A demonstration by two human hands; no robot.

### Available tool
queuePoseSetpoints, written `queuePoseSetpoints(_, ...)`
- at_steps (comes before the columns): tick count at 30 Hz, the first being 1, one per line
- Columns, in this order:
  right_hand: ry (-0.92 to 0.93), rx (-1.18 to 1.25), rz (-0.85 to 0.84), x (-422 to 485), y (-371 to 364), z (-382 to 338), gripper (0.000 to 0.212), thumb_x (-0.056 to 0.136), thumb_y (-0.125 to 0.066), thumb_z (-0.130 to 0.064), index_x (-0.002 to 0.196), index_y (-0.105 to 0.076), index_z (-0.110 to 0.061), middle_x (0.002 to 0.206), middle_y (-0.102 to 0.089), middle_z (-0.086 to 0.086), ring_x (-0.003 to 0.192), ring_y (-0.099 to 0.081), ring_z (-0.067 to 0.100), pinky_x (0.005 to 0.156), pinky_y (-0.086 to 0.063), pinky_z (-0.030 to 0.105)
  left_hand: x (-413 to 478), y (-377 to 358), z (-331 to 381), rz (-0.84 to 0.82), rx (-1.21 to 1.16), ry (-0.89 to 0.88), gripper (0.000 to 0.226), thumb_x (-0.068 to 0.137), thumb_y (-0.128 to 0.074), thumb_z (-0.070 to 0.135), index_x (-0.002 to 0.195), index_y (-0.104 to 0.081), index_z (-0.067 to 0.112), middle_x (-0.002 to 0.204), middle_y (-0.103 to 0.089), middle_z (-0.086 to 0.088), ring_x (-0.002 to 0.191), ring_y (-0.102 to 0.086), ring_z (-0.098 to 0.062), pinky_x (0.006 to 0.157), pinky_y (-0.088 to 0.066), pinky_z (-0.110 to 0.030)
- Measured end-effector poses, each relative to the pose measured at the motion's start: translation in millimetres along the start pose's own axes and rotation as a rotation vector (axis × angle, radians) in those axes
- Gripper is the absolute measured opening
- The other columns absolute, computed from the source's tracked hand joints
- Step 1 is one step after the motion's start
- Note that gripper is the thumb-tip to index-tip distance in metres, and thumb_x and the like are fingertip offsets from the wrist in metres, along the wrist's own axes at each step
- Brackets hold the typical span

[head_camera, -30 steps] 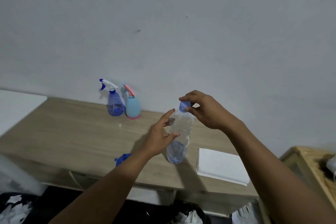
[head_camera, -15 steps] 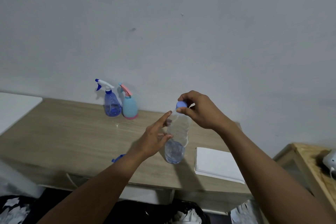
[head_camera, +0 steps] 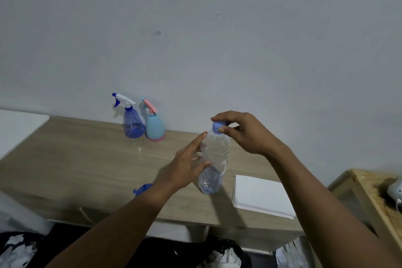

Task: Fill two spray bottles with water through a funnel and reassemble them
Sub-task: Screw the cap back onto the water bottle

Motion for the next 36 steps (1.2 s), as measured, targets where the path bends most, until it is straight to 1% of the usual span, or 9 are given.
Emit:
queuePoseSetpoints(3, -0.075, 0.11, 0.12, -1, 1, 8, 0.027, 0.086, -0.078, -0.022, 0.113, -0.072, -0.023, 0.107, -0.071, -0.013, 0.095, -0.066, 0.005, 0.089, -0.056, 0.032, 0, -3, -1, 0.034, 0.007, 0.006, 0.089, 0.084, -0.078, 0.027, 0.14, -0.022, 0.067, 0.132, -0.056, 0.001, 0.112, -0.064, -0.012, 0.093, -0.058, -0.04)
queuePoseSetpoints(7, -0.086, 0.151, 0.173, -1, -1, 9, 0.025, 0.083, -0.08, -0.018, 0.108, -0.074, -0.022, 0.103, -0.071, -0.014, 0.093, -0.066, 0.005, 0.088, -0.057, 0.033, 1, -3, 2, 0.016, 0.007, 0.009, 0.087, 0.086, -0.076, 0.028, 0.142, -0.021, 0.065, 0.134, -0.055, 0.0, 0.114, -0.063, -0.015, 0.094, -0.058, -0.043)
queuePoseSetpoints(10, -0.07, 0.182, 0.072, 0, -2, 10, 0.028, 0.093, -0.069, -0.014, 0.119, -0.073, -0.023, 0.119, -0.07, -0.014, 0.107, -0.066, 0.007, 0.097, -0.055, 0.035, 2, -4, 2, -0.01, 0.005, 0.028, 0.084, 0.089, -0.072, 0.029, 0.144, -0.02, 0.063, 0.137, -0.053, 0.003, 0.12, -0.06, -0.014, 0.097, -0.056, -0.043)
queuePoseSetpoints(15, -0.065, 0.177, -0.137, 3, -1, 6, 0.034, 0.1, -0.059, -0.012, 0.13, -0.067, -0.025, 0.133, -0.064, -0.017, 0.121, -0.058, -0.003, 0.103, -0.046, 0.017, 5, -6, 1, -0.053, -0.003, 0.045, 0.083, 0.091, -0.07, 0.028, 0.149, -0.017, 0.056, 0.145, -0.049, 0.0, 0.127, -0.057, -0.014, 0.101, -0.054, -0.044)
queuePoseSetpoints(21, -0.126, 0.284, 0.164, 3, -4, 18, 0.025, 0.078, -0.085, -0.016, 0.1, -0.072, -0.015, 0.1, -0.073, -0.004, 0.09, -0.069, 0.018, 0.087, -0.058, 0.04, 6, -7, -1, -0.042, 0.007, 0.05, 0.083, 0.091, -0.07, 0.031, 0.15, -0.016, 0.055, 0.148, -0.047, 0.002, 0.126, -0.057, -0.013, 0.099, -0.055, -0.045)
queuePoseSetpoints(24, -0.09, 0.307, 0.255, 2, -10, 20, 0.021, 0.079, -0.084, -0.018, 0.097, -0.072, -0.014, 0.099, -0.073, -0.005, 0.091, -0.069, 0.019, 0.085, -0.059, 0.038, 7, -7, -2, -0.038, 0.001, 0.061, 0.084, 0.09, -0.07, 0.033, 0.149, -0.015, 0.058, 0.15, -0.045, 0.004, 0.127, -0.056, -0.012, 0.099, -0.055, -0.045)
queuePoseSetpoints(28, -0.08, 0.334, 0.177, -1, -7, 21, 0.019, 0.09, -0.074, -0.016, 0.109, -0.075, -0.014, 0.117, -0.072, -0.009, 0.1, -0.069, 0.006, 0.088, -0.055, 0.021, 9, -9, -1, -0.024, 0.003, 0.07, 0.084, 0.09, -0.071, 0.03, 0.147, -0.018, 0.059, 0.148, -0.047, 0.001, 0.127, -0.056, -0.015, 0.099, -0.055, -0.045)
queuePoseSetpoints(32, -0.084, 0.334, 0.285, -3, -5, 23, 0.021, 0.08, -0.084, -0.015, 0.099, -0.077, -0.014, 0.098, -0.075, -0.002, 0.088, -0.069, 0.018, 0.082, -0.058, 0.026, 11, -9, -3, -0.002, -0.005, 0.041, 0.082, 0.088, -0.074, 0.028, 0.147, -0.024, 0.054, 0.138, -0.053, 0.001, 0.12, -0.061, -0.014, 0.096, -0.057, -0.043)
queuePoseSetpoints(36, -0.058, 0.277, 0.435, -3, -10, 21, 0.025, 0.072, -0.09, -0.018, 0.085, -0.069, -0.013, 0.09, -0.066, 0.001, 0.081, -0.065, 0.013, 0.075, -0.057, 0.023, 11, -13, -4, 0.001, 0.026, 0.062, 0.084, 0.086, -0.074, 0.035, 0.139, -0.017, 0.068, 0.139, -0.053, 0.005, 0.119, -0.061, -0.011, 0.094, -0.058, -0.041)
Point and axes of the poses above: each hand's wrist, its own x-axis towards the middle knuckle, its own y-axis out of the back of the hand, z = x × y, the point moved 7 cm from there along x, towards the middle knuckle
